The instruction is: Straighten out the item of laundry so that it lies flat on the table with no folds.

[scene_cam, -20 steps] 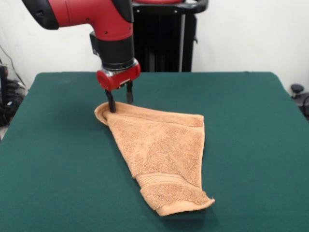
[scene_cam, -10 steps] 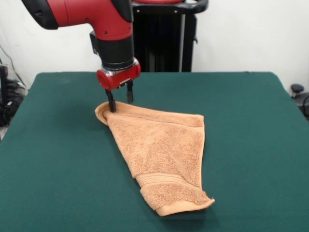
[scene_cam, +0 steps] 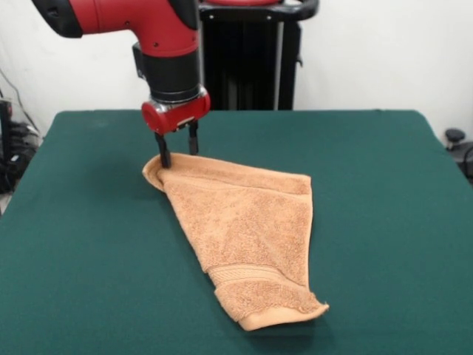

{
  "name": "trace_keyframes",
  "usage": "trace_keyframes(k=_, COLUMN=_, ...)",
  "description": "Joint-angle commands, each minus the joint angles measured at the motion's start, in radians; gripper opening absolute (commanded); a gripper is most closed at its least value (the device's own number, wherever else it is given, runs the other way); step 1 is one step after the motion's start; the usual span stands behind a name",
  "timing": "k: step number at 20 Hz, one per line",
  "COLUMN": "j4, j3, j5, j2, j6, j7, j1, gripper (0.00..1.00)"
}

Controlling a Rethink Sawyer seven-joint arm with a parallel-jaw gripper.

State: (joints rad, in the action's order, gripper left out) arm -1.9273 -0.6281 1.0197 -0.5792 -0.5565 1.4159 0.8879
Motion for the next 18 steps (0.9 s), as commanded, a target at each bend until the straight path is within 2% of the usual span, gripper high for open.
trace_keyframes(k=1, j4=-0.014, j3=-0.012, j5=-0.019, j2=-0.004, j6=0.041, j7=0.005, j1=-0.029, gripper=1.0)
trace_keyframes(k=10, j4=-0.003, j3=-0.007, j5=-0.039, j2=-0.001, j6=0.029, j7=0.013, j1=-0.033, gripper=1.0)
trace_keyframes(k=18, j4=0.002, j3=0.016, j5=-0.007, j2=-0.011, j6=0.055, j7=0.04, j1=-0.049, gripper=1.0)
